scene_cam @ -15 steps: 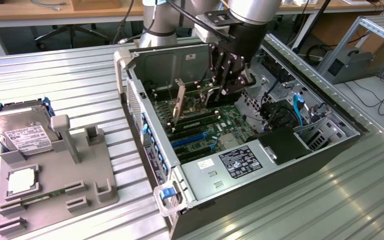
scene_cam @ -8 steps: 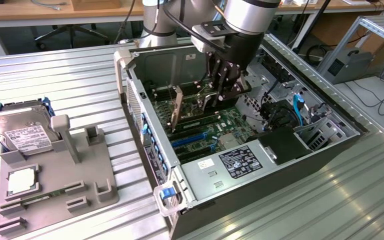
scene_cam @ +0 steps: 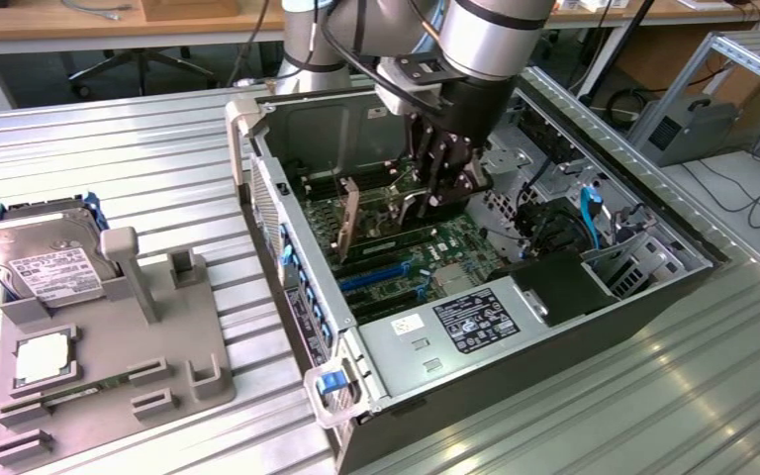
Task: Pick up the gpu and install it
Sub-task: 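Insert the gpu into the slot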
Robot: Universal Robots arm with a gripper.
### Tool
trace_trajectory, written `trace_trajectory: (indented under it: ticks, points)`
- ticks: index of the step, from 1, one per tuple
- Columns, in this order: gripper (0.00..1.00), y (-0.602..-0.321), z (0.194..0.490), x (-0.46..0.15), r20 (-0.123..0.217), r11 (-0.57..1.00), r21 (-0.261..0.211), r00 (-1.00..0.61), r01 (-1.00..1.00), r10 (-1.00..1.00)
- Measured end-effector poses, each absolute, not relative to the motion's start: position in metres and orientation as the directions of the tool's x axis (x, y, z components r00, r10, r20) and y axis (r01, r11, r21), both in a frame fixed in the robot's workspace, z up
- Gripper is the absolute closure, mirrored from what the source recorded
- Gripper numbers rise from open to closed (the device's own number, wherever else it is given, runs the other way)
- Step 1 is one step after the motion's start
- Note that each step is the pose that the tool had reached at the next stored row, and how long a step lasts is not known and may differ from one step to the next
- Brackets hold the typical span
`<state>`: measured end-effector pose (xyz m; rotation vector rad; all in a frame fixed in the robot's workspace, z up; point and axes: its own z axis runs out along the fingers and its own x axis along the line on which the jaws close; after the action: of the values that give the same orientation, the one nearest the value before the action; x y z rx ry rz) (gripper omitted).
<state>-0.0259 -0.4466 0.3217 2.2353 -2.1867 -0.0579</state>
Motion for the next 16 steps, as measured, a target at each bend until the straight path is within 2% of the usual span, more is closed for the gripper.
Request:
trace_trajectory:
  ticks: [16]
  points:
    - [0.73, -0.447, 0.309, -0.028, -0.017, -0.026, 0.034, 0.025, -0.999, -1.0]
